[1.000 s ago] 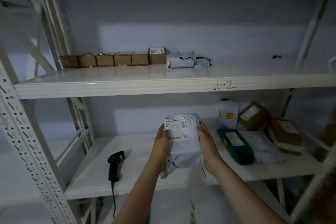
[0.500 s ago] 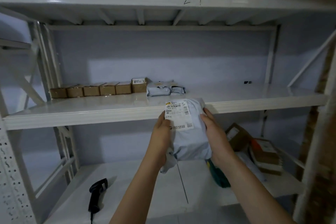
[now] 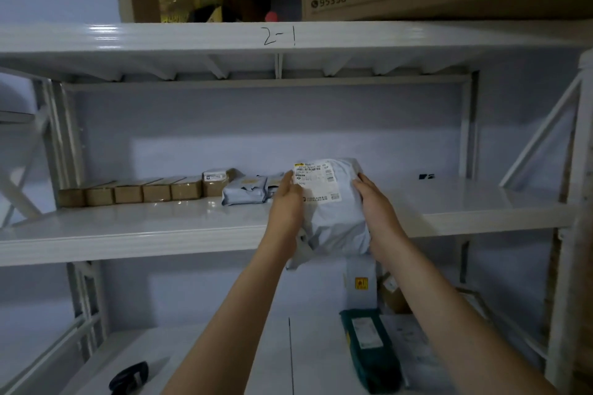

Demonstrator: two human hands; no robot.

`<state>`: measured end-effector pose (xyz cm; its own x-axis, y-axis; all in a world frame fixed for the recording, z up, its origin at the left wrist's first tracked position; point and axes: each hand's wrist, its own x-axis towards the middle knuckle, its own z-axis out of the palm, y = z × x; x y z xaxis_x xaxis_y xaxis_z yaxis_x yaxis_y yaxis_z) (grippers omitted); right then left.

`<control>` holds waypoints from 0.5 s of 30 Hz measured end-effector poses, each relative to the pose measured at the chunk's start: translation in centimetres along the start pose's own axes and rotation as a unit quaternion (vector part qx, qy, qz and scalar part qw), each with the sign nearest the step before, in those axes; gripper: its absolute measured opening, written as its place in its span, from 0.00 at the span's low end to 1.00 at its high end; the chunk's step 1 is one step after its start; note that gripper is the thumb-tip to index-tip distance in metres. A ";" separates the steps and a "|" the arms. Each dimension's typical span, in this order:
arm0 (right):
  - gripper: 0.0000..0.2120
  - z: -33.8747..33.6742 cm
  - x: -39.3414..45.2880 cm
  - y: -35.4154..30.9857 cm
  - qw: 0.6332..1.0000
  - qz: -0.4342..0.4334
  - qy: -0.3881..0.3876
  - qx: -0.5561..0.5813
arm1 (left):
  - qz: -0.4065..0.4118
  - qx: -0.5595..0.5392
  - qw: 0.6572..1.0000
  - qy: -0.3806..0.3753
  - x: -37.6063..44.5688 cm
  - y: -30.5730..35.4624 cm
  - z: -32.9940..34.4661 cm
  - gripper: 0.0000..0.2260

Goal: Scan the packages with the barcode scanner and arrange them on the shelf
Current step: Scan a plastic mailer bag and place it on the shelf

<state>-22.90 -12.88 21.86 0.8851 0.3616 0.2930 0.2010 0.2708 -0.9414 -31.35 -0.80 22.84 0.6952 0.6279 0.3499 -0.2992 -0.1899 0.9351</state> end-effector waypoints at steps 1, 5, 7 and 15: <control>0.24 -0.3 1.3 0.0 1.000 0.004 -0.005 0.010 | -0.002 0.000 1.000 0.004 1.0 0.1 0.7 0.21; 0.24 -0.6 6.4 0.0 1.000 0.030 0.003 0.006 | -0.067 -0.012 0.998 0.018 5.6 0.1 2.9 0.11; 0.24 -0.6 9.2 0.3 0.998 0.067 0.006 0.008 | -0.101 -0.026 0.995 0.010 8.1 -0.3 3.7 0.10; 0.16 0.2 18.3 3.4 0.990 0.138 0.017 -0.035 | -0.104 0.148 0.979 -0.094 18.2 -4.3 6.2 0.20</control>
<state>-6.09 -5.19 24.08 0.9238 0.3824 0.0182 -0.0227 0.1023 -0.9945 -13.38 6.79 25.55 0.8377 0.5306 0.1292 0.0435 -0.3006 0.9528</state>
